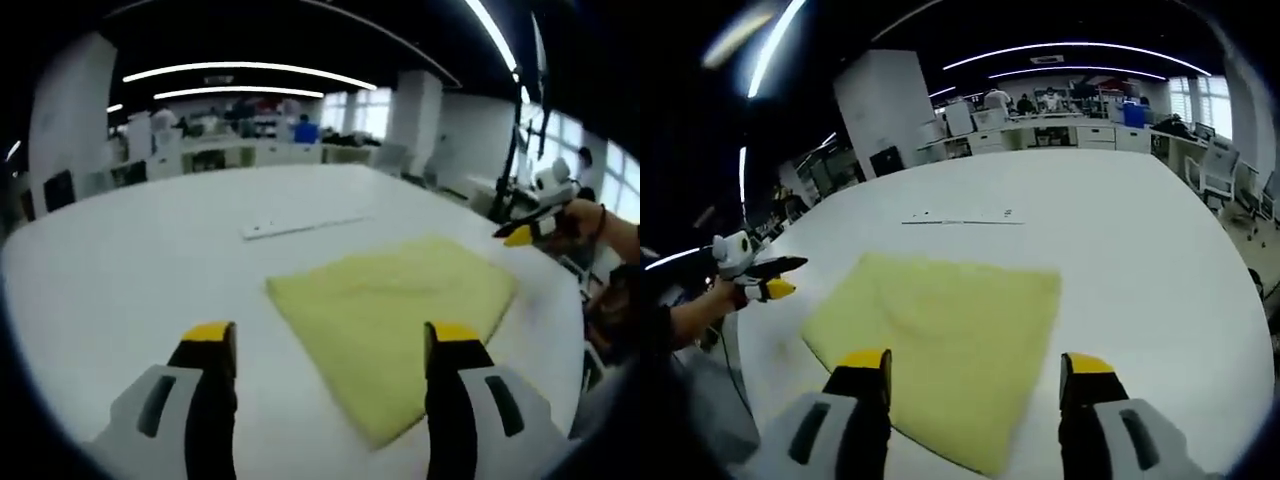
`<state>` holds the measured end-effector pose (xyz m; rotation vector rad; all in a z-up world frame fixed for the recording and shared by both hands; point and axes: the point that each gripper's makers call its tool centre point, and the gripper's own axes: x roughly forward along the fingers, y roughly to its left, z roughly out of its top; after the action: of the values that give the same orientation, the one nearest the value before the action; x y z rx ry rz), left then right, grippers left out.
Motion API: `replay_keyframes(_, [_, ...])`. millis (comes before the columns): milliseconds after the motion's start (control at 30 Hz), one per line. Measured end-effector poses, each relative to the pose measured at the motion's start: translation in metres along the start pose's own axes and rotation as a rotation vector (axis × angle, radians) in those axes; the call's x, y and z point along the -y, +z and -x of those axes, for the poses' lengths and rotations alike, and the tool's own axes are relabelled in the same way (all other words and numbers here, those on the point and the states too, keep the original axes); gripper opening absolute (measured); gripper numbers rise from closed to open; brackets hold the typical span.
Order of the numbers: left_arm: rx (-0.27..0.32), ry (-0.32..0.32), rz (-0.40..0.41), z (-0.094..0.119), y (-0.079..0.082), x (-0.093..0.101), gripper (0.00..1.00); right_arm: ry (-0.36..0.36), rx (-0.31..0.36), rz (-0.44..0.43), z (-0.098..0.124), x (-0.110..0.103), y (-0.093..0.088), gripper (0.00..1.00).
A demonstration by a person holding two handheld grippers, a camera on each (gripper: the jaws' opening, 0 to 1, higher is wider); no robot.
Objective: Fold the garment on the visible template until the final outline fits inside the template.
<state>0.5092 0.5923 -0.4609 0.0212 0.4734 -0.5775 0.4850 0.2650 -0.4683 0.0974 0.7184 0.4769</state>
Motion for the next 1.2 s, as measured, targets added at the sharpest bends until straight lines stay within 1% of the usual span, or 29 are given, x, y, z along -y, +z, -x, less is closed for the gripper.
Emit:
replay_keyframes(67, [-0.012, -0.005, 0.002, 0.005, -0.006, 0.002, 0.68, 0.008, -0.014, 0.005, 0.006, -0.003, -0.008, 0.65])
replay_keyframes(200, [-0.03, -0.023, 0.015, 0.012, -0.018, 0.008, 0.64, 0.033, -0.045, 0.017, 0.015, -0.009, -0.024, 0.61])
replay_keyframes(267, [-0.038, -0.034, 0.024, 0.014, -0.023, 0.011, 0.6, 0.039, -0.056, 0.018, 0.018, -0.011, -0.031, 0.58])
replay_keyframes(300, [-0.054, -0.042, 0.045, 0.016, -0.03, 0.015, 0.57, 0.041, -0.058, 0.016, 0.02, -0.012, -0.034, 0.56])
replay_keyframes(367, [-0.059, -0.052, 0.045, 0.018, -0.036, 0.02, 0.55, 0.055, -0.066, -0.003, 0.022, -0.015, -0.041, 0.51])
replay_keyframes(433, [-0.067, -0.06, 0.046, 0.02, -0.041, 0.022, 0.53, 0.063, -0.074, -0.004, 0.022, -0.016, -0.047, 0.47])
replay_keyframes(567, [-0.093, -0.074, 0.035, 0.022, -0.052, 0.024, 0.49, 0.039, -0.118, 0.043, 0.024, -0.013, -0.063, 0.44])
replay_keyframes(667, [-0.108, -0.087, 0.047, 0.023, -0.059, 0.027, 0.44, 0.023, -0.131, 0.048, 0.023, -0.008, -0.072, 0.42])
replay_keyframes(733, [-0.12, -0.087, 0.05, 0.022, -0.064, 0.027, 0.41, 0.018, -0.131, 0.039, 0.022, -0.005, -0.075, 0.38])
replay_keyframes(800, [-0.128, -0.087, 0.041, 0.021, -0.066, 0.029, 0.4, 0.012, -0.129, 0.028, 0.022, -0.002, -0.078, 0.31])
replay_keyframes(867, [-0.136, -0.088, 0.04, 0.021, -0.07, 0.028, 0.38, 0.008, -0.126, 0.026, 0.02, 0.0, -0.081, 0.27])
replay_keyframes(967, [-0.154, -0.089, 0.035, 0.018, -0.076, 0.027, 0.31, 0.001, -0.132, 0.031, 0.018, 0.003, -0.085, 0.24])
replay_keyframes(1033, [-0.165, -0.092, 0.022, 0.018, -0.079, 0.028, 0.25, 0.002, -0.138, 0.033, 0.018, 0.004, -0.088, 0.2])
replay_keyframes(1133, [-0.174, -0.099, 0.016, 0.017, -0.081, 0.03, 0.19, 0.0, -0.13, 0.024, 0.017, 0.005, -0.088, 0.14])
replay_keyframes(1200, [-0.172, -0.093, 0.004, 0.017, -0.08, 0.03, 0.14, -0.004, -0.124, 0.019, 0.016, 0.007, -0.088, 0.11])
